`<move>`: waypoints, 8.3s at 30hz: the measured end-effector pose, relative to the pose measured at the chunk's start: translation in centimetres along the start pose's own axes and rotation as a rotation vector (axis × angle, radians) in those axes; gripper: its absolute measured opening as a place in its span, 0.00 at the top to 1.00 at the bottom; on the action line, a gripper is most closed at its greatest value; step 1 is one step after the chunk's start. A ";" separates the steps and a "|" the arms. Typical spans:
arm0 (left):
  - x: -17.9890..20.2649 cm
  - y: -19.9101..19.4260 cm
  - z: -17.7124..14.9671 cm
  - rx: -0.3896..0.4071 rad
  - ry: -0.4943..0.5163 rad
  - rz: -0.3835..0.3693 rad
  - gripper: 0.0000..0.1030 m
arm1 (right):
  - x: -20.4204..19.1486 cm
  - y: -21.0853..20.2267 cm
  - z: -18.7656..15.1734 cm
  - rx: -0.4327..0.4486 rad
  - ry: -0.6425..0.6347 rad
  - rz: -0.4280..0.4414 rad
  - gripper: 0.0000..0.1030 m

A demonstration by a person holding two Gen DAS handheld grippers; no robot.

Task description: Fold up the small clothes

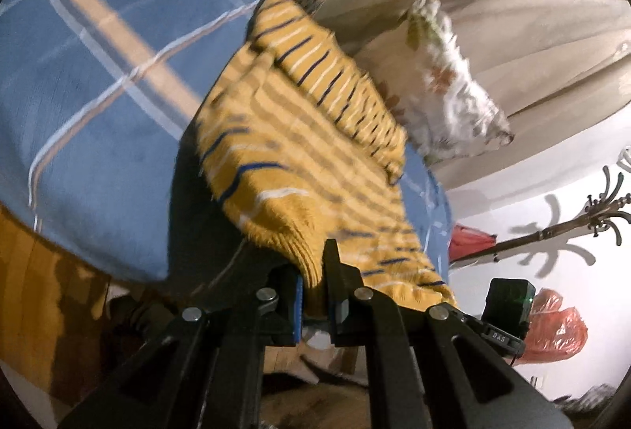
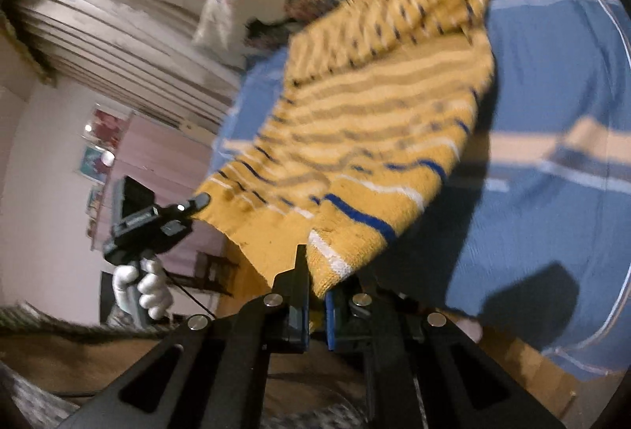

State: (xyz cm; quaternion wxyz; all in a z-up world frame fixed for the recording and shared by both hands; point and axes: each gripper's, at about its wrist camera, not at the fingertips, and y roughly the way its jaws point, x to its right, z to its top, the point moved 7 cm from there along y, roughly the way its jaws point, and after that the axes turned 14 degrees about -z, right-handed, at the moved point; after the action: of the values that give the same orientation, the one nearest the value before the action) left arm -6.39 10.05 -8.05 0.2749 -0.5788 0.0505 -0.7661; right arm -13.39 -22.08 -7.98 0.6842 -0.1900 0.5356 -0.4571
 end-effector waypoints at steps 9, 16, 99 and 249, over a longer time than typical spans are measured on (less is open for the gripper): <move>2.6 1.7 9.5 0.069 0.078 0.007 0.92 | -1.1 -0.7 10.4 0.138 0.019 0.011 0.94; 1.9 7.6 18.8 0.042 0.118 0.028 0.92 | 0.2 2.4 21.4 0.200 0.096 -0.084 0.94; -10.0 6.1 22.7 -0.173 0.151 0.379 0.93 | 14.1 8.2 17.6 0.093 0.292 -0.558 0.90; 4.0 31.1 9.9 -0.344 0.213 0.156 0.84 | 15.1 10.3 22.9 0.110 0.307 -0.473 0.91</move>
State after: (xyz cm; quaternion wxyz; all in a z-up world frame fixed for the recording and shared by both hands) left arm 13.24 -15.70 -13.68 0.2238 -0.5274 0.2540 -0.7793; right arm 11.82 -34.59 -15.97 0.4789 -0.2008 0.5480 -0.6558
